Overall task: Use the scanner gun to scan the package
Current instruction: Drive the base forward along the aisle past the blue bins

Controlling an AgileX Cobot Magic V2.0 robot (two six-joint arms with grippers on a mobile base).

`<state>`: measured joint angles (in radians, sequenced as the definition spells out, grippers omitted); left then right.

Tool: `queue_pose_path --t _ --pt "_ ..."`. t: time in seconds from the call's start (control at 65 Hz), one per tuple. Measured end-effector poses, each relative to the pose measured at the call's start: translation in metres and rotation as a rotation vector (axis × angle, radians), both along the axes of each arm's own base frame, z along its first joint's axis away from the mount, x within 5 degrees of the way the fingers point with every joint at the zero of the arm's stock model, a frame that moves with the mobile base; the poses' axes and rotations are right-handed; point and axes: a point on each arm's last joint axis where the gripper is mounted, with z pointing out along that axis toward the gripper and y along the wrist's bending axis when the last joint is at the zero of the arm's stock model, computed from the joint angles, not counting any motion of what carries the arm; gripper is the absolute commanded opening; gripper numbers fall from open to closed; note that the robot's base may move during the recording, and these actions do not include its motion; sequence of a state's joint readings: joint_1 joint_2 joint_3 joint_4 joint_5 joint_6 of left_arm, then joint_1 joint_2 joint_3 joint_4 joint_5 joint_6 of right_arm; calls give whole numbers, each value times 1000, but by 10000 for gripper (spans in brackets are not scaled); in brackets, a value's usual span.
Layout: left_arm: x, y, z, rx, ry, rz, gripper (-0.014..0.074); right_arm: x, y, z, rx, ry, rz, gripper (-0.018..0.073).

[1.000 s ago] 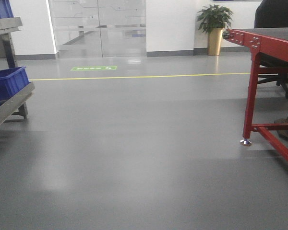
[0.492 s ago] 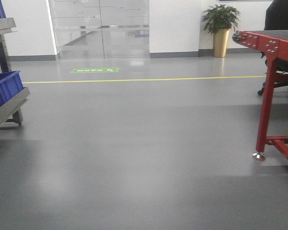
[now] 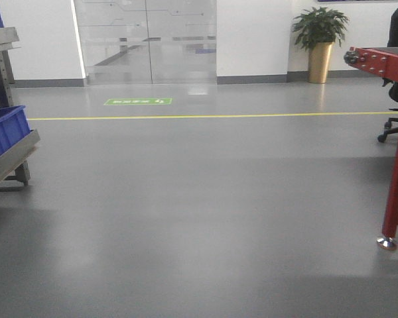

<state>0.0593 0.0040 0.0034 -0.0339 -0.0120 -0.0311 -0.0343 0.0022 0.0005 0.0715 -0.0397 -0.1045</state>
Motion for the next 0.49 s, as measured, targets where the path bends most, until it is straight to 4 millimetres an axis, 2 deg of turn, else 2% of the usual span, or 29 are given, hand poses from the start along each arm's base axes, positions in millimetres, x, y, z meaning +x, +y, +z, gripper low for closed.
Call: queue_pose_path --t 0.492 --pt "0 0 0 0 0 0 -111 0 0 0 0 0 0 -162"
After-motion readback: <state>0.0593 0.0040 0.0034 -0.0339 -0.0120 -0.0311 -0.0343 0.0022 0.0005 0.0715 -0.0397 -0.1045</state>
